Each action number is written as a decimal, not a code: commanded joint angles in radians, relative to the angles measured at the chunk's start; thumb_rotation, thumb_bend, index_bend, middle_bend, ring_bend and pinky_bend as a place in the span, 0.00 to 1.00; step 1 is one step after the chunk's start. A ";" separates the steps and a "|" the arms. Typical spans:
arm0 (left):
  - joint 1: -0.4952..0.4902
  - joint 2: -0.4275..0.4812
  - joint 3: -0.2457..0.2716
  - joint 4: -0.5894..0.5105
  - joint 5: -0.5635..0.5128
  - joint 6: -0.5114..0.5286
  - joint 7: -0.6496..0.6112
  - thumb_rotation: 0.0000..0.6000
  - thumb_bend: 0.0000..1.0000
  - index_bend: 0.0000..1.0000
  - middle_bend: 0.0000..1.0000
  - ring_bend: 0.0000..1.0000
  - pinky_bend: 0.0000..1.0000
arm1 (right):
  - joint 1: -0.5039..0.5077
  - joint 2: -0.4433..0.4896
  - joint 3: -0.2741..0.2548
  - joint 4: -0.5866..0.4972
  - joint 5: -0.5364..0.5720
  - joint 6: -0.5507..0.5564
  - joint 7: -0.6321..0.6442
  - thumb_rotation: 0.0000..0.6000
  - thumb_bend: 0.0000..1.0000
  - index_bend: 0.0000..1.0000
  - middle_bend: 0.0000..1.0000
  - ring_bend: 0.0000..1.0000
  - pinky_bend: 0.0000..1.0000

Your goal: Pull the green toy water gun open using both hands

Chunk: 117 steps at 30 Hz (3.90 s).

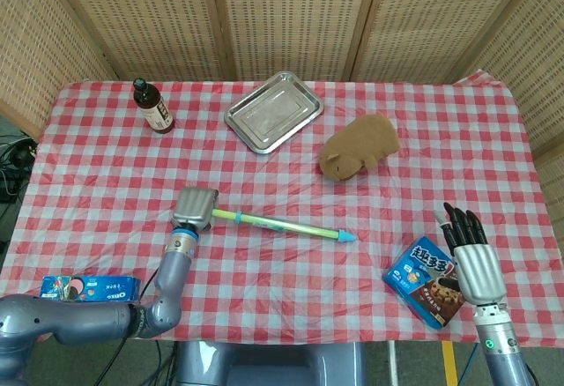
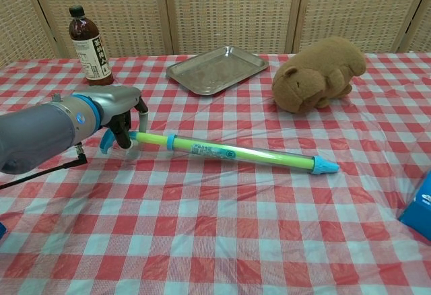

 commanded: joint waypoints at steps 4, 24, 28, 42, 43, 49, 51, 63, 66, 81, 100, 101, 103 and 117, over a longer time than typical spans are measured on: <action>0.027 0.079 -0.031 -0.123 0.044 0.066 -0.036 1.00 0.64 0.85 0.94 0.90 0.79 | 0.004 -0.001 0.003 -0.004 0.001 -0.004 -0.003 1.00 0.11 0.00 0.00 0.00 0.00; 0.076 0.243 -0.096 -0.312 0.069 0.104 -0.147 1.00 0.64 0.86 0.94 0.90 0.79 | 0.115 0.000 0.136 -0.253 0.069 -0.066 -0.246 1.00 0.18 0.31 0.56 0.54 0.23; 0.073 0.264 -0.107 -0.347 0.077 0.117 -0.147 1.00 0.64 0.86 0.94 0.90 0.79 | 0.152 -0.003 0.164 -0.311 0.108 -0.109 -0.348 1.00 0.18 0.35 0.69 0.69 0.33; 0.054 0.312 -0.117 -0.466 0.055 0.185 -0.109 1.00 0.63 0.86 0.94 0.90 0.79 | 0.261 -0.047 0.255 -0.453 0.353 -0.199 -0.576 1.00 0.22 0.40 1.00 1.00 0.68; 0.052 0.312 -0.116 -0.470 0.055 0.189 -0.106 1.00 0.63 0.86 0.94 0.90 0.79 | 0.266 -0.050 0.258 -0.457 0.362 -0.200 -0.584 1.00 0.22 0.41 1.00 1.00 0.68; 0.040 0.307 -0.114 -0.496 0.047 0.215 -0.089 1.00 0.63 0.86 0.94 0.90 0.79 | 0.297 -0.073 0.273 -0.486 0.406 -0.193 -0.624 1.00 0.27 0.46 1.00 1.00 0.68; 0.036 0.302 -0.113 -0.498 0.039 0.225 -0.084 1.00 0.63 0.86 0.94 0.90 0.79 | 0.304 -0.083 0.272 -0.497 0.417 -0.183 -0.635 1.00 0.28 0.46 1.00 1.00 0.68; 0.027 0.292 -0.109 -0.516 0.034 0.233 -0.097 1.00 0.63 0.86 0.94 0.90 0.79 | 0.331 -0.115 0.255 -0.482 0.490 -0.165 -0.681 1.00 0.36 0.45 1.00 1.00 0.68; 0.025 0.293 -0.106 -0.520 0.038 0.227 -0.101 1.00 0.63 0.86 0.94 0.90 0.79 | 0.338 -0.122 0.251 -0.472 0.499 -0.162 -0.681 1.00 0.37 0.44 1.00 1.00 0.68; 0.033 0.324 -0.100 -0.542 0.043 0.221 -0.126 1.00 0.63 0.86 0.94 0.90 0.79 | 0.357 -0.142 0.240 -0.436 0.518 -0.148 -0.673 1.00 0.39 0.46 1.00 1.00 0.68; 0.043 0.343 -0.081 -0.547 0.054 0.213 -0.153 1.00 0.63 0.86 0.94 0.90 0.79 | 0.359 -0.160 0.228 -0.405 0.486 -0.102 -0.649 1.00 0.47 0.68 1.00 1.00 0.68; 0.044 0.344 -0.081 -0.548 0.054 0.212 -0.155 1.00 0.63 0.86 0.94 0.90 0.79 | 0.360 -0.160 0.227 -0.405 0.485 -0.101 -0.650 1.00 0.47 0.68 1.00 1.00 0.68; 0.043 0.344 -0.079 -0.549 0.055 0.211 -0.156 1.00 0.63 0.86 0.94 0.90 0.79 | 0.362 -0.162 0.226 -0.406 0.485 -0.102 -0.652 1.00 0.47 0.68 1.00 1.00 0.68; 0.008 0.287 -0.079 -0.541 0.026 0.180 -0.161 1.00 0.63 0.86 0.94 0.90 0.79 | 0.395 -0.187 0.221 -0.373 0.505 -0.133 -0.660 1.00 0.47 0.69 1.00 1.00 0.68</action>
